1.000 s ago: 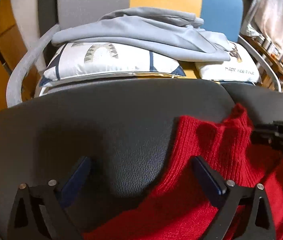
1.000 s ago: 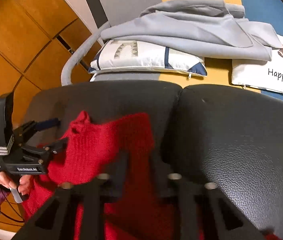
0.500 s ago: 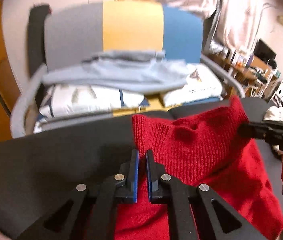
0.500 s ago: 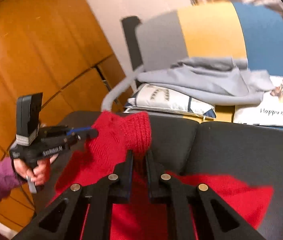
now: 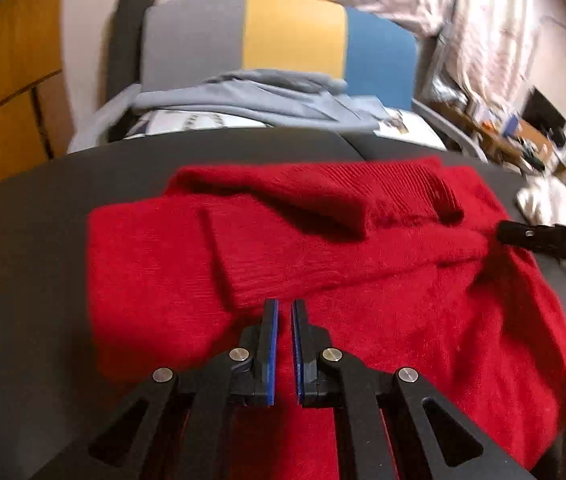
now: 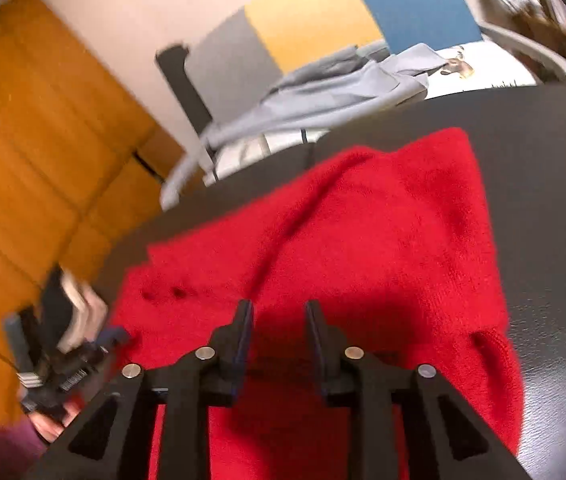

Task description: Fold clothes

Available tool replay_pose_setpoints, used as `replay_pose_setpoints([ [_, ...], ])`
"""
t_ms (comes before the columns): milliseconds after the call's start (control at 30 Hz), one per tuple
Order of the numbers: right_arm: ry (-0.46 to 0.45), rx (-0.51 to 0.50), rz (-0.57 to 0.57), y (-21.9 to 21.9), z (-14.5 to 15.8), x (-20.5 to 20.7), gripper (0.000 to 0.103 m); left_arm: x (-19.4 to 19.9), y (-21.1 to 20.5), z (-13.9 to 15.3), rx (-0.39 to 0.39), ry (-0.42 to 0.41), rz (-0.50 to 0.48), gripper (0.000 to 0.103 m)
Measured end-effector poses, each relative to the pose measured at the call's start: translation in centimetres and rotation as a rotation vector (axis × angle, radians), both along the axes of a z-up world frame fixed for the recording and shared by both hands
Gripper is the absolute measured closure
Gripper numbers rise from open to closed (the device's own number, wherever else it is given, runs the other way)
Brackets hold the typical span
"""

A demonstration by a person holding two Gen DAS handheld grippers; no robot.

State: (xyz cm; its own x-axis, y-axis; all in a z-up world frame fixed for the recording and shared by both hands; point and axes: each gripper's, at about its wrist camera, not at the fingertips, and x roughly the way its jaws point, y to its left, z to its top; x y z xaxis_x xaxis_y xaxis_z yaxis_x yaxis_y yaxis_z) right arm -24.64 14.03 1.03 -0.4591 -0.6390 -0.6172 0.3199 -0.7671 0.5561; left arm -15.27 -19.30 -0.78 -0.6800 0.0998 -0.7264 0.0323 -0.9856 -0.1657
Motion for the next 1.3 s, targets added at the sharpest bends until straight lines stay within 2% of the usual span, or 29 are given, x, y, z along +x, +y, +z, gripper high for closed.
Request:
replay_pose_setpoints([
  [67, -0.036, -0.027, 0.007, -0.8, 0.1, -1.0, 0.075, -1.2, -1.3, 1.0, 0.077, -0.006, 0.064, 0.096],
  [133, -0.084, -0.030, 0.014, -2.2, -0.2, -2.5, 0.075, -2.8, -1.8, 2.0, 0.120, -0.005, 0.137, 0.096],
  [200, -0.116, -0.021, 0.014, -3.8, -0.6, -3.6, 0.075, -4.2, -0.9, 2.6, 0.158, 0.009, 0.144, 0.095],
  [267, -0.127, 0.040, 0.017, -5.0, -1.5, -4.2, 0.075, -5.3, 0.7, 2.7, 0.151, 0.020, 0.123, 0.091],
  [333, -0.137, 0.104, 0.020, -6.2, -2.4, -4.7, 0.075, -6.6, 3.0, 1.9, 0.107, 0.007, 0.067, 0.084],
  [400, -0.127, 0.119, 0.006, -5.5, -3.4, -4.6, 0.096, -7.9, 4.3, 0.1, 0.001, -0.039, 0.049, 0.082],
  [467, -0.119, 0.094, -0.003, -4.4, -4.4, -4.4, 0.098, -9.1, 5.0, -2.5, -0.125, -0.118, 0.061, 0.077],
  [500, -0.120, 0.066, 0.002, -3.7, -4.6, -4.3, 0.099, -8.6, 4.7, -3.2, -0.134, -0.073, 0.047, 0.075],
  [533, -0.123, 0.047, 0.004, -3.2, -4.6, -4.2, 0.099, -8.0, 4.8, -3.3, -0.184, -0.041, 0.030, 0.062],
  [600, -0.126, 0.018, 0.004, -2.4, -4.5, -3.9, 0.098, -6.9, 5.2, -3.3, -0.307, 0.010, -0.004, 0.047],
  [633, -0.128, 0.022, 0.012, -2.4, -4.2, -3.9, 0.095, -6.6, 5.2, -3.1, -0.326, 0.019, -0.025, 0.047],
  [667, -0.129, 0.028, 0.021, -2.5, -3.9, -3.9, 0.091, -6.4, 4.9, -2.7, -0.313, 0.014, -0.034, 0.047],
  [733, -0.049, 0.105, 0.008, -3.0, -2.2, -3.4, 0.078, -6.1, 4.2, -1.7, -0.266, 0.022, -0.001, 0.047],
  [800, 0.082, 0.192, -0.001, -4.2, 0.0, -2.8, 0.076, -5.8, 3.5, -0.8, -0.219, 0.031, 0.037, 0.047],
  [900, 0.222, 0.309, 0.024, -6.3, 2.3, -2.3, 0.076, -5.5, 3.1, -0.5, -0.202, 0.045, 0.129, 0.046],
  [933, 0.248, 0.342, 0.058, -7.3, 2.6, -2.4, 0.076, -5.4, 3.1, -0.8, -0.205, 0.042, 0.155, 0.045],
  [1033, 0.301, 0.476, 0.198, -10.6, 1.8, -2.9, 0.076, -5.2, 3.7, -3.3, -0.295, -0.008, 0.205, 0.035],
  [1067, 0.295, 0.514, 0.239, -11.2, 0.9, -3.2, 0.076, -5.3, 3.8, -4.3, -0.325, -0.035, 0.195, 0.034],
  [1100, 0.265, 0.558, 0.265, -11.5, -0.3, -3.5, 0.076, -5.5, 3.5, -4.5, -0.313, -0.036, 0.195, 0.031],
  [1167, 0.235, 0.532, 0.240, -10.7, -2.2, -4.2, 0.076, -6.2, 2.4, -4.8, -0.272, -0.037, 0.195, 0.019],
  [1233, 0.177, 0.396, 0.162, -8.8, -2.8, -5.2, 0.077, -7.7, 1.2, -5.2, -0.232, -0.049, 0.189, 0.008],
  [1300, 0.128, 0.292, 0.090, -7.5, -3.2, -6.0, 0.077, -9.2, 0.0, -5.6, -0.192, -0.061, 0.183, 0.004],
])
